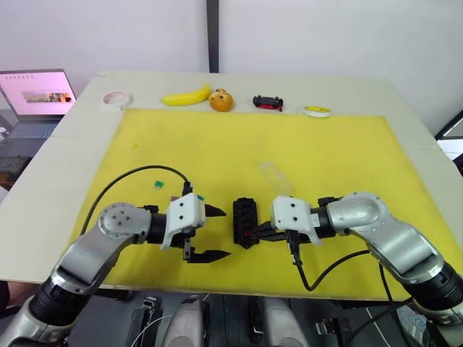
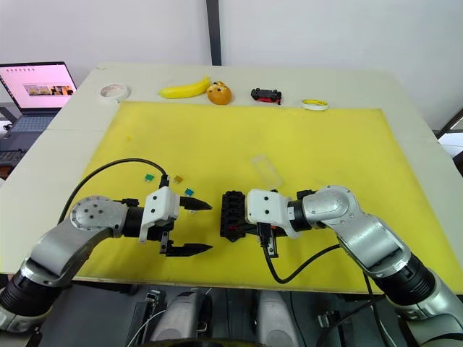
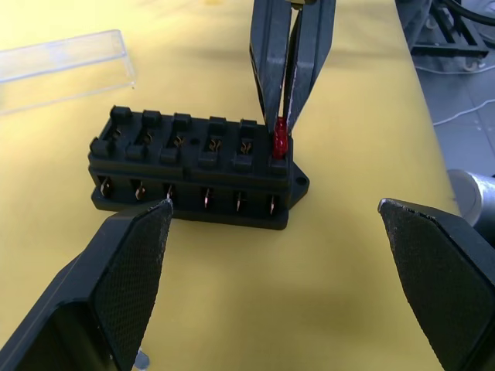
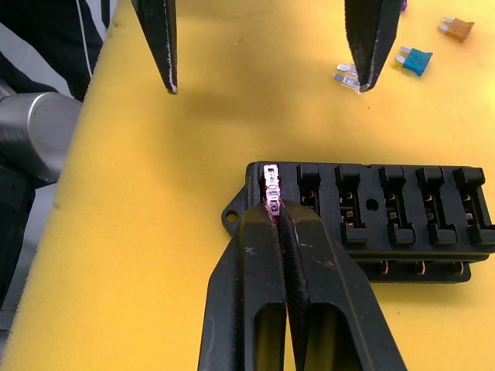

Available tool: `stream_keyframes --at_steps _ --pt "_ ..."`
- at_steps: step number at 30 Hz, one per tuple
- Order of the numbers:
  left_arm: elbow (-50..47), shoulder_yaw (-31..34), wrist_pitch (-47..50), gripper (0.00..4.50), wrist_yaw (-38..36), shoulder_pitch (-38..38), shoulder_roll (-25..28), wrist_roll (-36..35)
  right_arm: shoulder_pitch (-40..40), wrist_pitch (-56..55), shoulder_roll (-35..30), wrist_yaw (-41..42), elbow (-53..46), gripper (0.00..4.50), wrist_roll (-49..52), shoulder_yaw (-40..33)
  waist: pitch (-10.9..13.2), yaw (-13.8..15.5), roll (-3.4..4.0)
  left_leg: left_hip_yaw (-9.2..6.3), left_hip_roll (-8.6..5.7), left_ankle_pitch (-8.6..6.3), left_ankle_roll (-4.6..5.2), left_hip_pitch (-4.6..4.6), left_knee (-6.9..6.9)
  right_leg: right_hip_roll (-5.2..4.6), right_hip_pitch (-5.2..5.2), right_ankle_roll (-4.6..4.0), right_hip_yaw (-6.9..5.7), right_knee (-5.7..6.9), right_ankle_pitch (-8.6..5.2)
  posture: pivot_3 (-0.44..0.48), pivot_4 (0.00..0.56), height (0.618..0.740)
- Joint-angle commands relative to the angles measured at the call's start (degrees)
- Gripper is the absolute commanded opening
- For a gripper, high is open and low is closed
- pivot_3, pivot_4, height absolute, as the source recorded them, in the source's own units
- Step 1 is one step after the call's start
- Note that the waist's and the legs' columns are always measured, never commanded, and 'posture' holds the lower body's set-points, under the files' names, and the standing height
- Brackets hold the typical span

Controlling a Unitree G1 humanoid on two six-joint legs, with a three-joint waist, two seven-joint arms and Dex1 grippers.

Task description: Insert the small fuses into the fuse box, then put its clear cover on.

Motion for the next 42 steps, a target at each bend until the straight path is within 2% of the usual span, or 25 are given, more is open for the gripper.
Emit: stream_keyframes --at_steps 1,10,19,37,42 --pt "-1.1 0.72 0.1 4.5 -0.24 -0.84 0.29 -0.59 0.21 0.99 0.14 -1.28 -1.12 0.04 -0.89 -0.28 0.0 0.0 0.0 0.0 0.0 0.0 0.0 0.0 0.0 0.0 0.0 0.0 0.0 0.0 0.0 0.0 0.15 0.737" --pt "-1.69 1.39 1.32 4.5 -0.71 -0.24 0.53 -2.02 0.74 5.24 0.68 -3.51 -1.98 0.04 -1.88 1.11 0.0 -0.12 0.0 0.0 0.01 0.0 0.0 0.02 0.0 0.02 0.0 0.0 0.0 0.01 0.0 0.0 0.15 0.737" --pt "-3.65 1.3 2.24 4.5 -0.19 0.94 1.17 -2.69 1.86 4.02 0.76 -5.18 -1.2 0.04 -5.25 2.65 -0.02 -0.14 -0.02 0.0 0.02 0.0 0.0 0.02 0.0 0.02 0.0 -0.15 0.0 0.01 -0.08 0.0 0.15 0.737" --pt "-8.81 1.11 5.23 4.5 3.46 1.7 1.04 -3.72 2.92 -1.43 1.21 -3.78 -1.85 0.04 -1.58 -3.63 -0.02 -0.02 -0.02 0.01 0.08 0.0 0.0 0.03 0.0 0.06 0.01 -0.15 0.01 0.02 -0.08 0.0 0.15 0.737" --pt "-5.88 0.71 4.59 4.5 2.78 -0.32 0.56 -3.38 3.41 -1.05 0.92 -3.49 -1.57 0.04 -1.54 -3.42 -0.02 0.05 -0.02 0.01 0.07 0.0 0.0 0.01 0.01 0.06 0.01 -0.14 0.01 0.0 -0.08 0.0 0.15 0.737"
